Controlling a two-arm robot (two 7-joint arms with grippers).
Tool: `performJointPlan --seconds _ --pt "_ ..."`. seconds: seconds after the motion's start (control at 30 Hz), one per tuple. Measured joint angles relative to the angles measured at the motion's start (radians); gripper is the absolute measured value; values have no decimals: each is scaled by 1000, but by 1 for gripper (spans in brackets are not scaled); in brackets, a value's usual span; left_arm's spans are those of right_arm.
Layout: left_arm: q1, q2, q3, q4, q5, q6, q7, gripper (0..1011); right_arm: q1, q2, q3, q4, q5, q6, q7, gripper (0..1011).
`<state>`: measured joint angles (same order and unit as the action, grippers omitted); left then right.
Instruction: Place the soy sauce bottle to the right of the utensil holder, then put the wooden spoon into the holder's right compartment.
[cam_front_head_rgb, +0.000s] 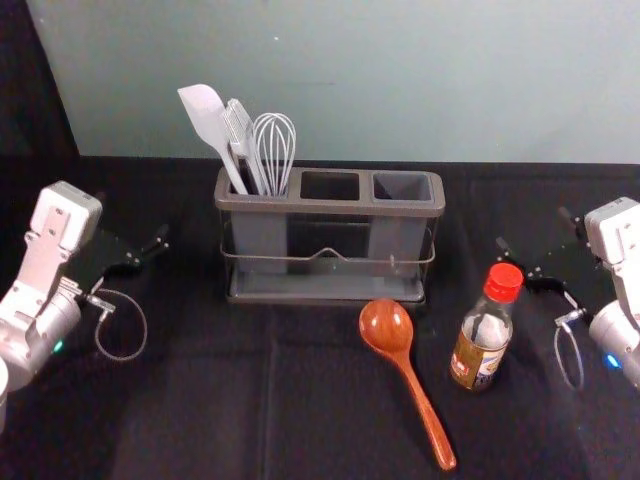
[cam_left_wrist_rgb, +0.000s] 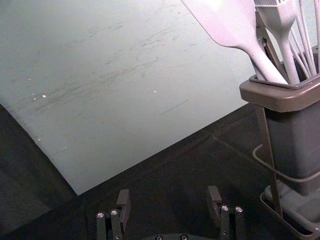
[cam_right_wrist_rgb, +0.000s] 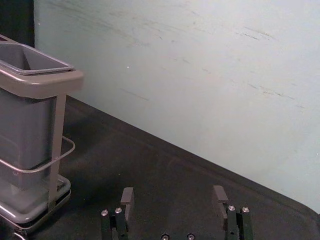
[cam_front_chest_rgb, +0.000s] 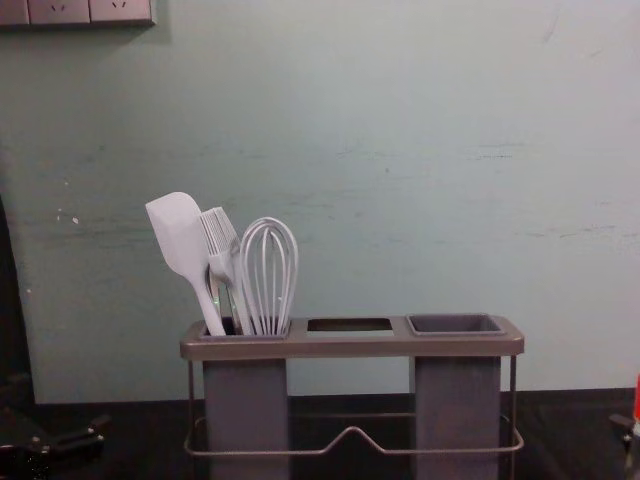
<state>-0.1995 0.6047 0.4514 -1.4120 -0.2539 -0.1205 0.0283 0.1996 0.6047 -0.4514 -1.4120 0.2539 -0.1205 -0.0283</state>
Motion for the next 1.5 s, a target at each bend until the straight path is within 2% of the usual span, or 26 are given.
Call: performJointPlan --seconds 1.1,1.3,1.5 --pt "0 0 0 0 0 0 0 1005 0 0 0 0 0 0 0 1003" --pt "0 0 0 0 0 0 0 1005 -35 8 34 -29 -1 -8 2 1003" --pt "0 0 0 0 0 0 0 1005 -107 49 74 -98 -4 -25 2 1002"
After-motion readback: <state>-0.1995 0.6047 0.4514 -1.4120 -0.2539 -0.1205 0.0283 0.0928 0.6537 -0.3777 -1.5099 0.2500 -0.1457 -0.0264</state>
